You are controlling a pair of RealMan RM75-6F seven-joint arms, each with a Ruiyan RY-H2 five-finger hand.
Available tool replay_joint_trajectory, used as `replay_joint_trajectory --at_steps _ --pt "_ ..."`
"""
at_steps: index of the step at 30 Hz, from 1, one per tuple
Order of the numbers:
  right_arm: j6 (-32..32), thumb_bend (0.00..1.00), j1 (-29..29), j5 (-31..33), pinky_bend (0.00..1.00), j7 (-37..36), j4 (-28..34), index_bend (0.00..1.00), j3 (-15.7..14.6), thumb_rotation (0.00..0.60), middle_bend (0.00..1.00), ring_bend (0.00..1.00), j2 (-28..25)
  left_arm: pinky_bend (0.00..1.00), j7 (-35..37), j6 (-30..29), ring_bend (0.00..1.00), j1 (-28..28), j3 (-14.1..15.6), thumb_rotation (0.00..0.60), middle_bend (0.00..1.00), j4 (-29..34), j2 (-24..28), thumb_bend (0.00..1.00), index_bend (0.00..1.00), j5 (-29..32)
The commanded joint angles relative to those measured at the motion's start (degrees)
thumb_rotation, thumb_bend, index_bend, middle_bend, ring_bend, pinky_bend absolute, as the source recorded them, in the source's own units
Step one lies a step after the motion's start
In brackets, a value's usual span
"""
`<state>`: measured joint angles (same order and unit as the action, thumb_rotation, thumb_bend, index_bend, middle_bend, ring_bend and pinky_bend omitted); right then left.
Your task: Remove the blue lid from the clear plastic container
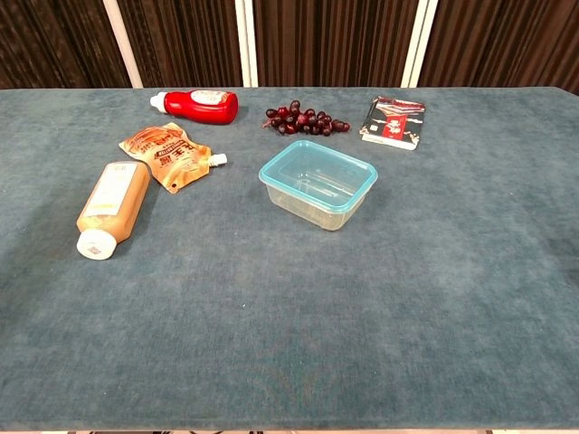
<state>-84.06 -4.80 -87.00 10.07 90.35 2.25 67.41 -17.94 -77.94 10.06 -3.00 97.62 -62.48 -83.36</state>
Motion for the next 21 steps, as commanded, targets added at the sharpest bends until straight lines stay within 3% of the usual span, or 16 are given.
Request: replay_joint_trajectory --at_steps 1,8,13,21 --pt "0.3 0.25 0.0 0.0 0.0 0.3 0.0 0.0 -0.3 0.6 0.0 0.0 0.4 0.0 -2.9 5.7 0.0 4.8 -2.8 0.6 0.0 3.6 -0.1 0.0 0.0 2.2" --pt "0.9 0.25 0.0 1.1 0.0 0.6 0.2 0.0 -0.1 0.6 0.0 0.0 0.8 0.0 -11.0 20.4 0.0 17.4 -9.1 0.6 0.0 7.8 -2.9 0.0 0.0 11.8" --pt "1.6 0.25 -0.1 1.9 0.0 -0.3 0.4 0.0 0.1 0.6 0.0 0.0 0.8 0.0 -17.6 29.1 0.0 27.1 -12.3 0.6 0.0 6.3 -7.8 0.0 0.0 22.3" --pt "2.5 0.25 -0.3 2.7 0.0 -1.3 0.6 0.0 0.2 0.6 0.0 0.0 0.8 0.0 -27.4 33.9 0.0 40.7 -13.3 0.6 0.0 -1.4 -17.4 0.0 0.0 38.8"
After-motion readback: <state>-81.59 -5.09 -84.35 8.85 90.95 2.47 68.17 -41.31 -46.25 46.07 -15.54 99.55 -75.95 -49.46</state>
